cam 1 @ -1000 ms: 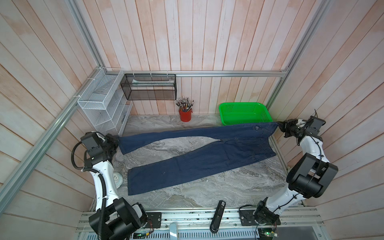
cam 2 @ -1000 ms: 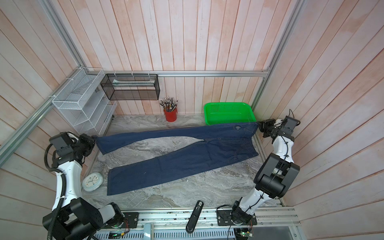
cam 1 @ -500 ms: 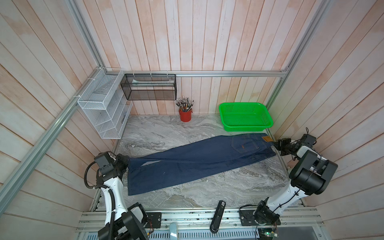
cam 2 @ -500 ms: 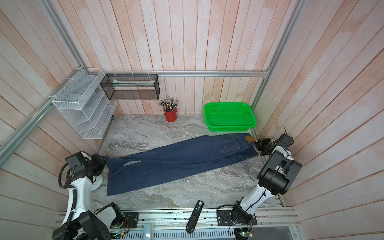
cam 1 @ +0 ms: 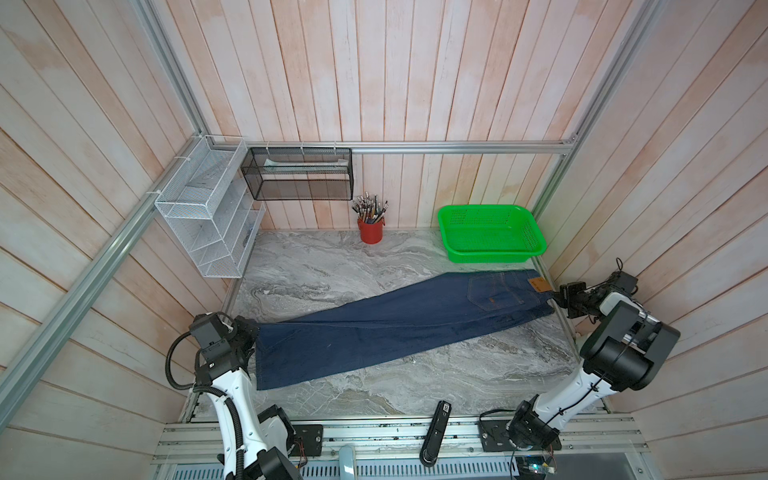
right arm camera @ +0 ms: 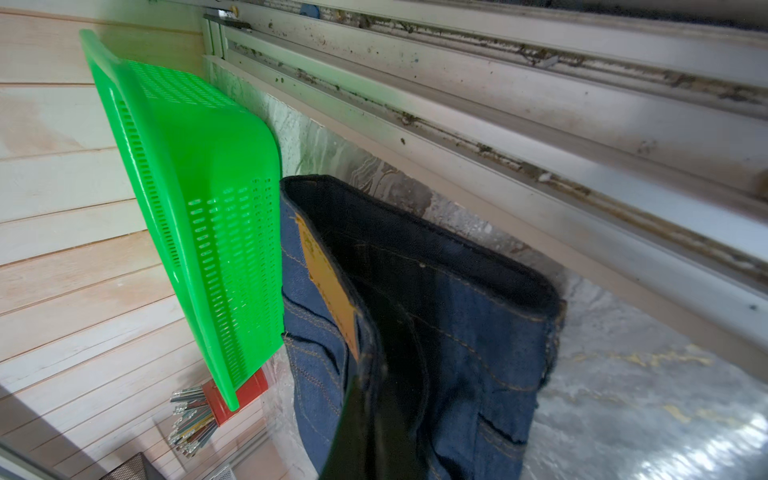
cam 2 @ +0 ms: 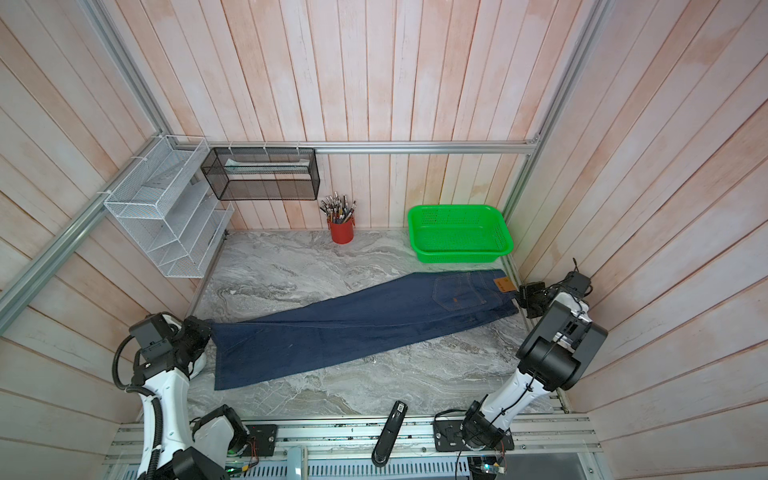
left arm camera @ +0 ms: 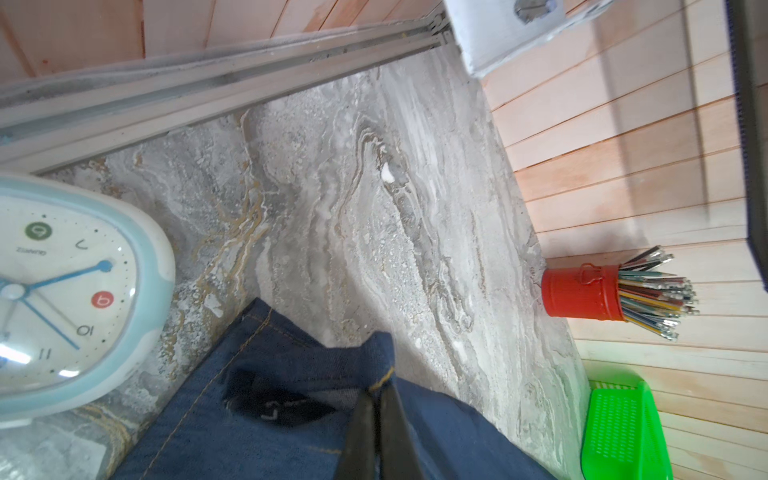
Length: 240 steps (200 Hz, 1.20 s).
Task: Fold and stack the trousers
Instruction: 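Lower the folded jeans flat onto the table with both grippers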
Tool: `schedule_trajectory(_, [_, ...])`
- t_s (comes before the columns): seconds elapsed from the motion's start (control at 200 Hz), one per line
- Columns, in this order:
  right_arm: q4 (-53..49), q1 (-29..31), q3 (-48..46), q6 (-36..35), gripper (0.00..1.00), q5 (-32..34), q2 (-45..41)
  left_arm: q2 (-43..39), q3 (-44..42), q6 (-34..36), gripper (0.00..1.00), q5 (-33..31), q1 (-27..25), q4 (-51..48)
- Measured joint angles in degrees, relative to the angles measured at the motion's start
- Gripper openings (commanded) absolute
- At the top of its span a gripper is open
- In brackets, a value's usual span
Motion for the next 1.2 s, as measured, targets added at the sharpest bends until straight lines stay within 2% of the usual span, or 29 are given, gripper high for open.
schedule_trajectory(0.2, [-0.8, 0.2, -0.3, -1.9, 0.00, 2.4, 0.8, -1.2, -2.4, -1.4, 0.00, -0.5, -0.1, -0.3])
schedule_trajectory(0.23, [-0.9, 0.3, -0.3, -2.1, 0.03, 2.9, 0.8, -1.5, -2.4, -1.6, 0.00, -0.8, -0.2, -0.3])
schedule_trajectory(0.355, [-2.1, 0.7, -0.4, -3.0, 0.06, 5.4, 1.0, -2.4, -2.4, -2.6, 0.00, -2.9, -1.2, -0.9])
schedule_trajectory(0.86, [-4.6, 1.4, -1.1, -4.6, 0.08, 12.1, 1.6, -6.8, -2.0, -8.5, 0.00, -12.7, -7.0, -7.7])
schedule_trajectory(1.2, [-7.5, 2.1, 0.0, -4.1, 0.23, 15.6, 1.9, -6.8, 1.0, -11.8, 0.00, -18.0, -11.3, -14.0])
